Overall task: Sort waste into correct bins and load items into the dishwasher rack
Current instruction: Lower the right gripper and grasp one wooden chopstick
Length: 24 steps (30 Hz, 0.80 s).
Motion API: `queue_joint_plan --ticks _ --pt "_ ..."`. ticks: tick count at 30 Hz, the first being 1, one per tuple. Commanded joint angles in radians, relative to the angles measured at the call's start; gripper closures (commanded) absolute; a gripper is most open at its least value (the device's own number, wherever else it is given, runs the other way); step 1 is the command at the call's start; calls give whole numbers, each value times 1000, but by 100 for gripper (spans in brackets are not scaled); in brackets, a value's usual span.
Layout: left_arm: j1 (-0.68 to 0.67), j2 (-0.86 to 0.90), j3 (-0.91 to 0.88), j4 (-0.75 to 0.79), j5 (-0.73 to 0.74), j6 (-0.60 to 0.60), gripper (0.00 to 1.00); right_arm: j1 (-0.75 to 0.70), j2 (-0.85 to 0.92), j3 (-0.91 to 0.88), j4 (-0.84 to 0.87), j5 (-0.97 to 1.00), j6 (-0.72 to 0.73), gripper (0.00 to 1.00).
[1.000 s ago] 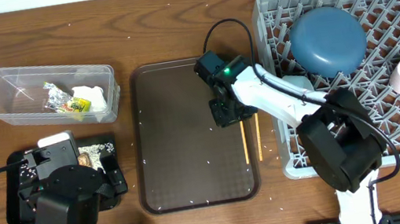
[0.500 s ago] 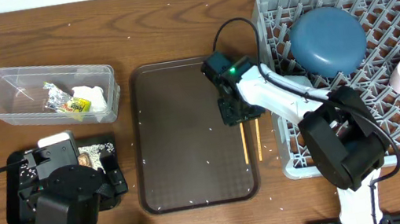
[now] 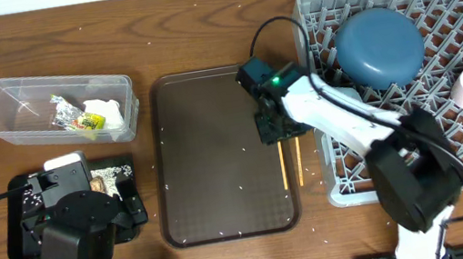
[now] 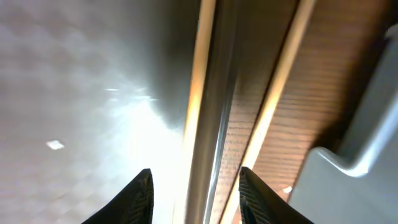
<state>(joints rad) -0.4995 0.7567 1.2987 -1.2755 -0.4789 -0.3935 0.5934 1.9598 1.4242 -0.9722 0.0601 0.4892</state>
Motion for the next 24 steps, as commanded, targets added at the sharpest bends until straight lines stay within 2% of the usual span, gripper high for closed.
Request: queue_joint_plan --ticks 1,13,17,20,24 --pt "0 1 13 0 -23 -12 2 23 -26 20 2 -8 5 61" --pt "0 1 13 0 -23 -12 2 35 117 18 5 17 102 64" --pt "0 1 13 0 -23 -12 2 31 147 18 12 10 100 64" --pt "0 1 13 0 -23 -12 2 42 150 18 26 2 78 72" --pt "0 1 13 0 -23 -12 2 66 150 18 54 -16 40 72"
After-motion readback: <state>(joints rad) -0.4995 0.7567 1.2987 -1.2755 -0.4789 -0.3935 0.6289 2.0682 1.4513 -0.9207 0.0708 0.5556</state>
